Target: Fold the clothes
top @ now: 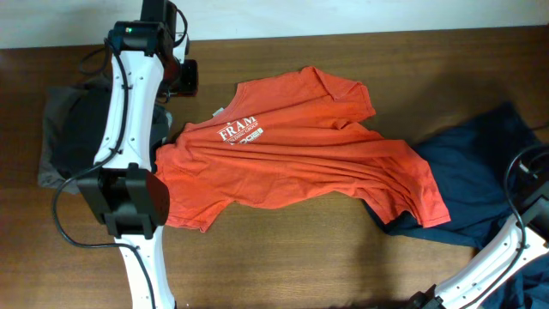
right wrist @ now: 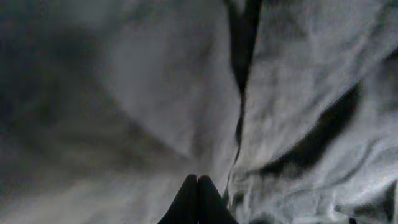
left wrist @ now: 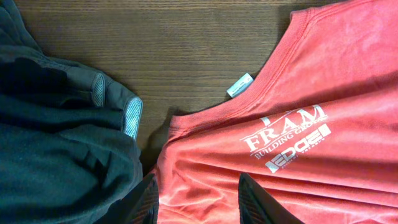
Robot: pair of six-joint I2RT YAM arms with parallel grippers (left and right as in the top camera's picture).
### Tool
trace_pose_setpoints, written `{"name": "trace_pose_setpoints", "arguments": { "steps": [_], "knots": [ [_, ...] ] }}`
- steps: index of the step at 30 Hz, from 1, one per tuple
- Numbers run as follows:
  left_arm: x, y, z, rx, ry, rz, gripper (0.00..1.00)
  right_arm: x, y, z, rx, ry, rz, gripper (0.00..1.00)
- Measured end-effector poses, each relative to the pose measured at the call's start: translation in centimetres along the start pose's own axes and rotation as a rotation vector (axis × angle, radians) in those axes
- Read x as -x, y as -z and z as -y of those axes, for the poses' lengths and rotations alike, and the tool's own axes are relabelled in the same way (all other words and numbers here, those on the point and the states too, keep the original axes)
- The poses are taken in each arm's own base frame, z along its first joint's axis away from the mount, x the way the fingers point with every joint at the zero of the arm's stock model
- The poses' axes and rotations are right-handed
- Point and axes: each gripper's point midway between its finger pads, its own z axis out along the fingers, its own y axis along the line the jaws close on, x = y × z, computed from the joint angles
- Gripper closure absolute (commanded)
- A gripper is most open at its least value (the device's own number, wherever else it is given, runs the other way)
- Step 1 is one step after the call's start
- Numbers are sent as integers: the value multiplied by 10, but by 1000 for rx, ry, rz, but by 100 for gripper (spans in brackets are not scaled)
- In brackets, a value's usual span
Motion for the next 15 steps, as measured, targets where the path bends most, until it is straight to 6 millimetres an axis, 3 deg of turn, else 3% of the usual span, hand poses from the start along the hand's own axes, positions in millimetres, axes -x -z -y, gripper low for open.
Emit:
{"name": "trace_pose_setpoints", "arguments": {
  "steps": [2, 5, 9, 11, 12, 15],
  "knots": [
    [-1, 0, 0, 0, 0, -3, 58, 3, -15, 2, -9, -21, 4, 96],
    [-1, 0, 0, 0, 0, -3, 58, 6, -16, 2, 2, -60, 48, 96],
    [-2, 0, 0, 1, 0, -8, 58, 43, -5, -14, 64, -111, 257, 96],
    [-5, 0, 0, 1, 0, -19, 58, 74, 9, -31, 121, -115, 404, 96],
    [-7, 0, 0, 2, 0, -27, 58, 95, 20, -50, 169, -103, 506, 96],
    [-14, 0, 0, -4, 0, -59, 58, 119, 37, -104, 281, -34, 656, 96]
  ]
}}
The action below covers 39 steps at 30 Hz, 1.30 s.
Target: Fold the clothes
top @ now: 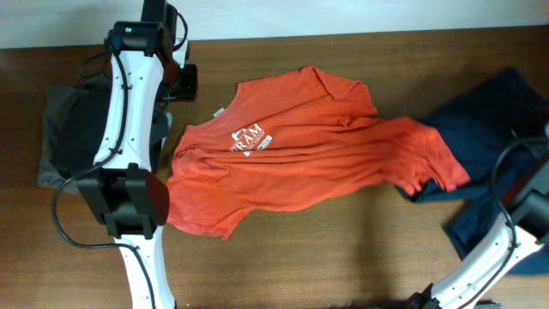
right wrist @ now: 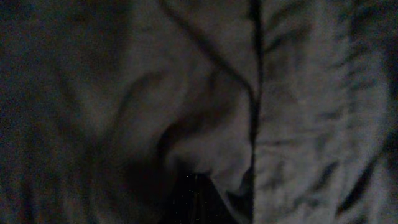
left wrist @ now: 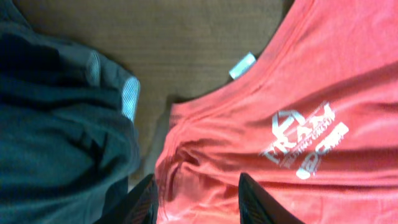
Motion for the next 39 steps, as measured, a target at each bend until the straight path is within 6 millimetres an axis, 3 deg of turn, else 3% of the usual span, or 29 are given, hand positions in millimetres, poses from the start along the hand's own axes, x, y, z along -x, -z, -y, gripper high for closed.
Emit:
{"name": "trace_pose_setpoints", "arguments": {
  "steps": [3, 6, 9, 11, 15, 18, 20, 24, 26, 28, 33, 39],
  "knots": [
    [-6, 0, 2, -15, 0, -23, 58, -4, -7, -72, 157, 103, 52, 95],
    [-7, 0, 3, -21, 0, -28, 58, -26, -1, -121, 243, 249, 13, 96],
    [-7, 0, 4, -24, 0, -28, 58, -45, 14, -141, 264, 373, -68, 96],
    [-7, 0, 4, -24, 0, -28, 58, -40, 36, -143, 272, 415, -96, 94],
    [-7, 0, 4, -24, 0, -28, 58, -30, 94, -115, 299, 370, -217, 94],
    [-7, 0, 4, -24, 0, -28, 57, -35, 119, -98, 372, 307, -314, 96],
    [-7, 0, 4, -24, 0, -28, 58, -51, 119, -100, 386, 311, -373, 96],
    [-11, 0, 4, -23, 1, -46, 57, -109, 97, -114, 318, 318, -521, 96],
    [-14, 0, 4, -22, 1, -59, 58, -147, 76, -109, 211, 297, -601, 96],
    [-15, 0, 4, -23, 1, -60, 58, -160, 53, -94, 127, 259, -608, 96],
    [-15, 1, 4, -25, 1, -61, 58, -142, 43, -46, 3, 111, -559, 96],
    [-14, 0, 4, -25, 1, -59, 58, -80, 39, 55, -233, -42, -415, 96]
  ]
}}
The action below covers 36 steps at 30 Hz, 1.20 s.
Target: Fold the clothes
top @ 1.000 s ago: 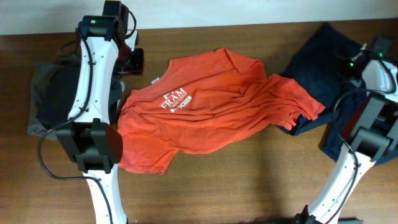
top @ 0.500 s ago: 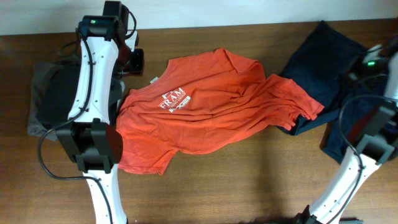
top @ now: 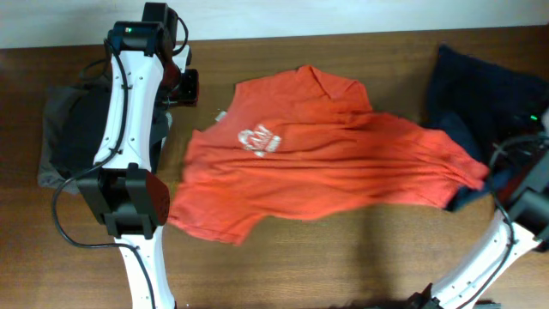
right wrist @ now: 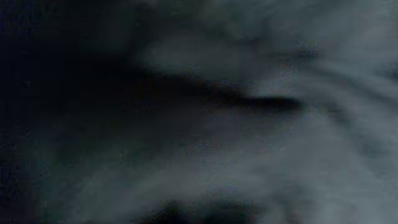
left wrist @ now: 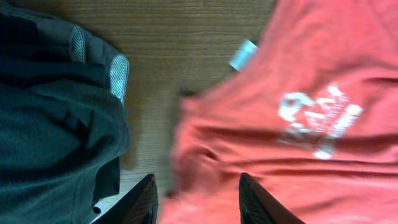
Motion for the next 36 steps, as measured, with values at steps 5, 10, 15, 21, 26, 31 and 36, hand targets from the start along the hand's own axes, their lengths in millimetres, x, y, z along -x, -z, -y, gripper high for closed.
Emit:
{"name": "trace_pose_setpoints", "arguments": {
  "steps": [5, 10, 15, 21, 26, 31, 36],
  "knots": [
    [1, 0, 0, 0, 0, 2, 58, 65, 37, 54, -17, -110, 154, 96],
    [0, 0, 5, -30, 0, 0, 57, 84, 98, 29, 128, -35, 261, 96],
    [18, -1, 34, -100, -135, 83, 35, 46, 109, -18, 329, 134, 132, 96],
    [40, -21, 112, -151, -442, 211, 23, 11, 114, -51, 425, 254, 30, 95],
    [71, -85, 146, -128, -552, 295, 20, -18, 119, -76, 496, 352, -36, 95],
    [87, -137, 138, -103, -548, 314, 16, -41, 122, -89, 512, 424, -93, 95],
    [90, -167, 136, -105, -544, 310, 33, -60, 123, -102, 515, 499, -122, 95]
  ]
}}
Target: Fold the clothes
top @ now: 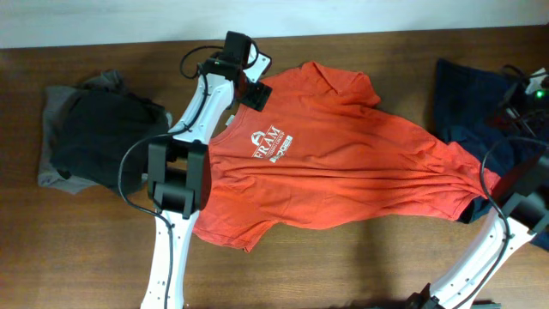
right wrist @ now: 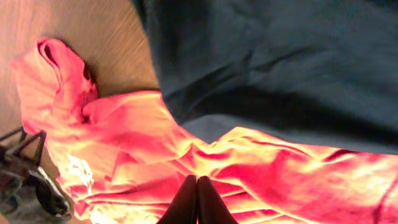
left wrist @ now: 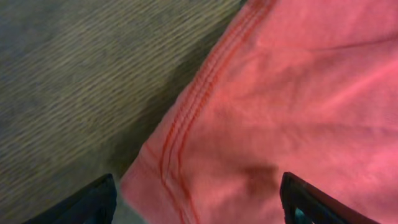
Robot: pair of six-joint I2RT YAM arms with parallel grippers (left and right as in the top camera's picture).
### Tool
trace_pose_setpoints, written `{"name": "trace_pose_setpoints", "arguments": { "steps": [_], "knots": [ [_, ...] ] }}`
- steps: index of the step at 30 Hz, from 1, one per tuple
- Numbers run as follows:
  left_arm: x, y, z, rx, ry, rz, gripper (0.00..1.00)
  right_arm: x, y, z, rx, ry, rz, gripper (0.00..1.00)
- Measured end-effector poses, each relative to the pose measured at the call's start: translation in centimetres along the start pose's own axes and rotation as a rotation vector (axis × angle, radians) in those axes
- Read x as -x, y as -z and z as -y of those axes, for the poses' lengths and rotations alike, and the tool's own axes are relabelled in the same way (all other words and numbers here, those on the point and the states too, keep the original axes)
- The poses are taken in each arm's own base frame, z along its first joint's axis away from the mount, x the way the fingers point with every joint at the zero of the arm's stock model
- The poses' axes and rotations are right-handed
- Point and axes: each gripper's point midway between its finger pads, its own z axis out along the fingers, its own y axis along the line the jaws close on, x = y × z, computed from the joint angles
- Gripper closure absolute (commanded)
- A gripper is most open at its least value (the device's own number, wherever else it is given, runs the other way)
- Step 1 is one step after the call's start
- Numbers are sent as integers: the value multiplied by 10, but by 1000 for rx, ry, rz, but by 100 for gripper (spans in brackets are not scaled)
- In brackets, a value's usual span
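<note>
The orange T-shirt (top: 343,163) with a white logo lies spread across the table's middle. Its right end reaches the right arm's base. My left gripper (top: 257,91) sits low over the shirt's upper left edge by the collar. It is open, fingers wide either side of a stitched orange hem (left wrist: 186,130). My right gripper (right wrist: 198,190) is shut, fingertips pressed together with nothing visible between them. It hangs above the shirt's wrinkled cloth (right wrist: 124,162) and a navy garment (right wrist: 280,56).
A dark grey garment pile (top: 90,137) lies at the table's left. The navy garment (top: 472,103) lies bunched at the upper right near cables at the edge. Bare wooden table (top: 360,257) shows along the front.
My left gripper went from the bare wood beside the grey pile to the shirt's collar edge, low over the hem. The right wrist view changed from blurred dark cloth to shirt and navy garment below.
At first the shirt lay in the middle, its right end over the navy garment, and my right gripper was shut amid dark cloth. Shirt and navy garment then stood further right each time. Now the shirt lies spread wide and the navy garment is at the upper right.
</note>
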Motion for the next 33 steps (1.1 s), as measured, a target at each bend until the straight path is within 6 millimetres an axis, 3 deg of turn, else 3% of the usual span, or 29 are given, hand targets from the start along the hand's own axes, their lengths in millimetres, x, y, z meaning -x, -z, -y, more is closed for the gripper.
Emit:
{"name": "trace_pose_setpoints", "arguments": {
  "steps": [1, 2, 4, 9, 15, 17, 20, 22, 24, 29, 33],
  "knots": [
    [0, -3, 1, -7, -3, 3, 51, -1, -2, -3, 1, 12, -6, 95],
    [0, -3, 1, -6, -2, 4, 62, -2, -3, -6, 2, 20, -9, 95],
    [0, -5, 3, -20, -4, 5, 100, -4, -6, -12, 0, 39, -19, 95],
    [-4, -4, -6, 19, 50, -14, 100, -7, -9, -8, -51, 46, -31, 95],
    [-34, 9, -77, 133, 287, -62, 100, -8, -17, 14, -169, -28, -45, 96],
    [-51, 17, -111, 169, 373, -76, 100, -12, -30, 25, -206, -68, -74, 96],
    [-67, 24, -138, 199, 440, -88, 100, -25, -58, 42, -243, -125, -141, 96],
    [-68, 26, -141, 211, 449, -92, 100, -48, -89, 60, -268, -182, -231, 96],
    [-67, 25, -136, 217, 440, -98, 100, -68, -108, 69, -268, -237, -291, 96],
    [-64, 23, -127, 219, 436, -104, 100, -68, -106, 76, -307, -304, -221, 96],
    [-66, 24, -125, 215, 445, -112, 100, -52, -79, 120, -492, -371, -118, 96]
  ]
}}
